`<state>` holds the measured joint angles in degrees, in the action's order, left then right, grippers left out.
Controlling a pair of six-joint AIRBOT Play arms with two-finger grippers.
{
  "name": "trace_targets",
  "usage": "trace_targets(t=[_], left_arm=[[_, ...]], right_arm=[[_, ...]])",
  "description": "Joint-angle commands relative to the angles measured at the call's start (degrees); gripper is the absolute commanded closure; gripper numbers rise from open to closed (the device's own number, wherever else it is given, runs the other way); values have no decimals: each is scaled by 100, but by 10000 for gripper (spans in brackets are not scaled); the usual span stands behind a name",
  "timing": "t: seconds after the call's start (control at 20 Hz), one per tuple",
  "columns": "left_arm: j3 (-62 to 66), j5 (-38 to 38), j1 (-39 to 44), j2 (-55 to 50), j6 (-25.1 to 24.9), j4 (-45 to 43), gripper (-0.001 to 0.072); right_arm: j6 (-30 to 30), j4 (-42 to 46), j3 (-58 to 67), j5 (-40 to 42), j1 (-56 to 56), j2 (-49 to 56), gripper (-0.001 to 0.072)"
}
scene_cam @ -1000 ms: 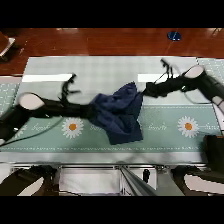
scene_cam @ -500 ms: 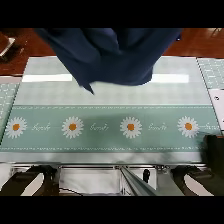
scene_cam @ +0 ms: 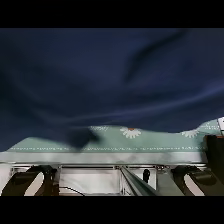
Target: Fold the shirts.
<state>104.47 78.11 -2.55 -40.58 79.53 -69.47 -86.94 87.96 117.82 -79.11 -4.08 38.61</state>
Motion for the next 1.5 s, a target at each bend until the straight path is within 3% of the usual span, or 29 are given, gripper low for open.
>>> trace_targets(t=[0.0,0.2,0.35,0.45,0.65,0.8,1.0,1.3,1.35,1.4,1.45], left_arm=[[-308,503,7,398,181,-640,690],[-1523,1014,7,557,332,-640,690],[-2903,1113,7,516,459,-553,690],[-3847,710,7,323,461,-511,690],[-4966,-1176,7,-597,459,-28,689],[-4898,-2562,7,-1596,459,380,689],[-4494,-3681,7,-2903,457,944,690],[-3779,-3259,7,-4426,459,1493,685],[-3773,-3128,7,-4492,455,1576,648],[-3748,-2920,-15,-4494,328,1547,509],[-3646,-2566,-90,-4489,168,1493,266]], right_arm=[[-225,531,-214,-914,-2,-232,682],[-302,249,-1416,-1272,-2,-240,682],[-341,-2,-2852,-994,-2,-240,682],[-437,205,-3956,-404,-2,-201,683],[-841,835,-5346,807,15,614,683],[-837,374,-5215,1768,437,1814,683],[-256,-1049,-4352,2304,960,3458,682],[-254,-2498,-3467,2677,975,5224,676],[-341,-2599,-3467,2660,975,5357,546],[-334,-2590,-3467,2573,994,5416,285],[-304,-2533,-3451,2400,1082,5392,299]])
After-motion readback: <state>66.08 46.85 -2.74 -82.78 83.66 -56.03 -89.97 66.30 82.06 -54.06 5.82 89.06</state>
